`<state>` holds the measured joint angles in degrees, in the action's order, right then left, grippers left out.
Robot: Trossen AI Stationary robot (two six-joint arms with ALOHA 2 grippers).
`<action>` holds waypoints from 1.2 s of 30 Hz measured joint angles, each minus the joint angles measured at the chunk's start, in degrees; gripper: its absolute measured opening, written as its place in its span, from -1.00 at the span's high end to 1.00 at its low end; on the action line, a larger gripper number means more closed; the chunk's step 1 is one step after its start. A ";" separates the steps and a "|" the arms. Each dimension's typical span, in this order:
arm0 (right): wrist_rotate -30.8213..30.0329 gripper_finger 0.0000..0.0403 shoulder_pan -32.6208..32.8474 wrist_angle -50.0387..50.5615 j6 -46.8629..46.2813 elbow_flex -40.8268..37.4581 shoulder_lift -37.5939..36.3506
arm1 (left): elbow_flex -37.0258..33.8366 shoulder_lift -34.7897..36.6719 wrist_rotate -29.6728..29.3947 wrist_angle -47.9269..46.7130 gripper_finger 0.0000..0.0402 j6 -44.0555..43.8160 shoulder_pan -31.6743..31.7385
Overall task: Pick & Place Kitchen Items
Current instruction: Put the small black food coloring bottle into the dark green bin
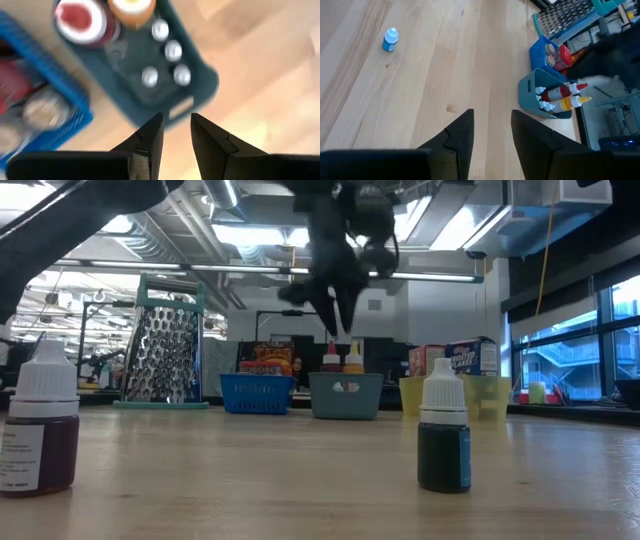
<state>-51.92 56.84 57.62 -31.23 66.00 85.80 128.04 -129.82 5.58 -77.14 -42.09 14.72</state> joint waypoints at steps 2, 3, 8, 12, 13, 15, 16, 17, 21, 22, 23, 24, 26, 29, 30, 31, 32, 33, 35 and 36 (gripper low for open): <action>0.17 0.34 0.00 -0.02 -0.30 0.00 0.00 | 3.46 0.02 0.23 -5.13 0.54 1.86 -1.30; 0.24 0.34 0.00 -0.02 -0.44 0.00 0.00 | 5.00 0.06 0.36 -7.74 0.54 2.93 -2.25; 0.35 0.34 0.00 -0.05 -1.08 0.00 0.02 | 4.72 3.45 3.96 -13.06 0.55 8.25 -8.76; 0.30 0.34 0.00 -0.09 -1.41 0.00 0.02 | 4.53 7.90 6.33 -12.90 0.55 11.47 -15.85; 0.28 0.34 0.00 -0.22 -1.41 0.00 0.02 | 4.53 8.76 6.21 -12.88 0.56 11.94 -17.65; 0.24 0.34 0.00 -0.66 -1.41 0.00 0.02 | 4.51 10.50 6.14 -12.90 0.56 12.53 -21.21; 0.19 0.34 0.00 -0.90 -1.35 0.00 0.02 | 4.51 11.38 5.62 -12.88 0.56 12.81 -23.01; 0.11 0.34 0.00 -1.28 -1.23 0.01 0.02 | 4.51 12.27 4.55 -12.89 0.56 12.89 -24.80; -0.64 0.34 -0.22 -1.94 -0.09 0.02 0.02 | 4.53 14.29 -6.33 -12.90 0.57 16.49 -31.98; -0.95 0.34 -0.31 -2.29 0.52 0.00 0.02 | 4.51 14.29 -9.26 -12.88 0.57 18.14 -33.51; -1.47 0.34 -0.42 -2.75 1.18 0.00 0.02 | 4.51 14.29 -12.00 -12.90 0.57 18.97 -35.04; -2.01 0.34 -0.51 -3.16 1.78 0.00 0.02 | 4.51 14.31 -14.33 -12.88 0.57 19.19 -36.45; -2.05 0.34 -0.95 -3.91 2.76 0.01 0.02 | 4.51 14.32 -18.01 -12.70 0.57 18.96 -39.09; -1.51 0.34 -1.38 -4.19 2.96 0.00 0.02 | 4.51 13.68 -20.80 -12.86 0.58 20.36 -42.30; -0.89 0.34 -1.40 -4.15 2.66 0.01 0.02 | 4.51 13.44 -21.24 -12.76 0.59 20.74 -43.16; -0.50 0.34 -1.40 -4.19 2.22 0.00 0.02 | 4.51 13.28 -21.67 -12.70 0.60 20.85 -43.84; -0.42 0.34 -1.38 -4.23 1.86 0.00 0.02 | 4.51 13.18 -22.23 -12.68 0.60 20.66 -44.31; -0.33 0.34 -1.35 -4.29 1.68 0.00 0.02 | 4.51 13.11 -22.75 -12.68 0.60 19.99 -44.65; 0.06 0.34 -1.33 -4.32 1.66 0.01 0.02 | 4.51 13.07 -23.73 -12.66 0.60 18.28 -45.01; 0.15 0.34 -1.33 -4.32 1.65 0.01 0.02 | 4.51 13.07 -23.95 -12.66 0.60 17.22 -45.01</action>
<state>-51.77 55.51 53.30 -29.58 66.00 85.82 132.55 -116.75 -18.36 -89.80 -24.87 -30.28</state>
